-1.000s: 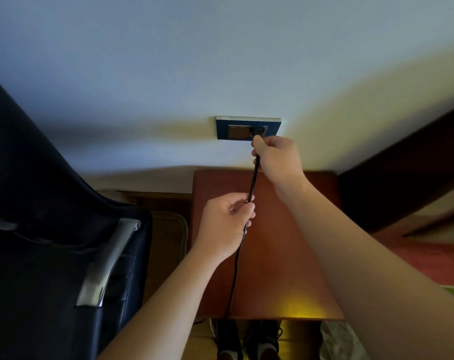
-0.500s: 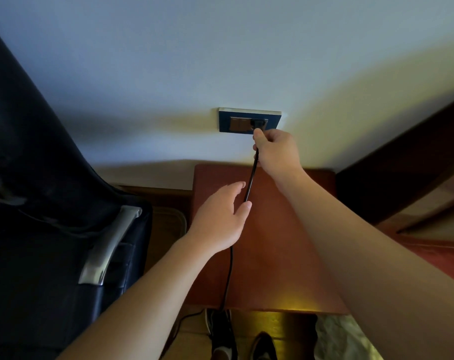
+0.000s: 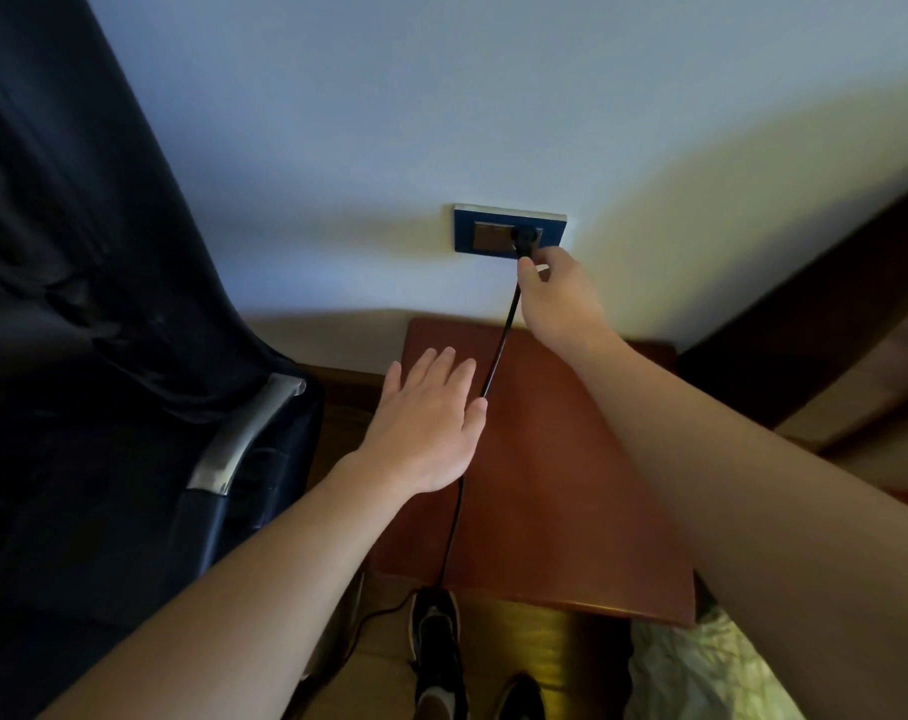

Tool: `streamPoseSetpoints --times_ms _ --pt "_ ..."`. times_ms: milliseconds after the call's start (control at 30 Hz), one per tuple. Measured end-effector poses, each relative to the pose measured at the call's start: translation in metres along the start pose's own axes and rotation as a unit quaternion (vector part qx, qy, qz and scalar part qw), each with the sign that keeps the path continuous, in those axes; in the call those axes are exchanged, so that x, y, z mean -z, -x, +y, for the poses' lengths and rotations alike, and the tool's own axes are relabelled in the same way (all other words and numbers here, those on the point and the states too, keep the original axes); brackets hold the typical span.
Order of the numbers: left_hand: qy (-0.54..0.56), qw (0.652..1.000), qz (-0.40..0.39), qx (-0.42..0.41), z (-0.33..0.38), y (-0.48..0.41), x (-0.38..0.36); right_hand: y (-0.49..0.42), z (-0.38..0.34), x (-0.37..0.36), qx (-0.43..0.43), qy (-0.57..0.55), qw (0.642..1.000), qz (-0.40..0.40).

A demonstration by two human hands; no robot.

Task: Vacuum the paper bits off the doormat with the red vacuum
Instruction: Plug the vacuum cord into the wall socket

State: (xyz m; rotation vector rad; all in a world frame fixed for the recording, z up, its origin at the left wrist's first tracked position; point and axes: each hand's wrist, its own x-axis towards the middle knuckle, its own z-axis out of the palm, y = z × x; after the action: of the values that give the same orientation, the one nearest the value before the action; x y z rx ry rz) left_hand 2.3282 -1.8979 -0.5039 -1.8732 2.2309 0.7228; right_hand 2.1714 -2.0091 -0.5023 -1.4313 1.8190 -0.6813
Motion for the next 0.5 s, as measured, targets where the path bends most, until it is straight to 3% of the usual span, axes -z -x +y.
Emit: streamPoseSetpoints --times_ms 200,500 --pt "-0.034 0.999 0.016 0.009 0.012 0.021 0.010 0.036 0.007 0.025 0.055 0.128 0.990 -0.033" --pt "-0.043 0.997 0.045 0.036 0.038 0.074 0.044 0.110 -0.013 0.077 0.149 0.316 0.935 -0.058"
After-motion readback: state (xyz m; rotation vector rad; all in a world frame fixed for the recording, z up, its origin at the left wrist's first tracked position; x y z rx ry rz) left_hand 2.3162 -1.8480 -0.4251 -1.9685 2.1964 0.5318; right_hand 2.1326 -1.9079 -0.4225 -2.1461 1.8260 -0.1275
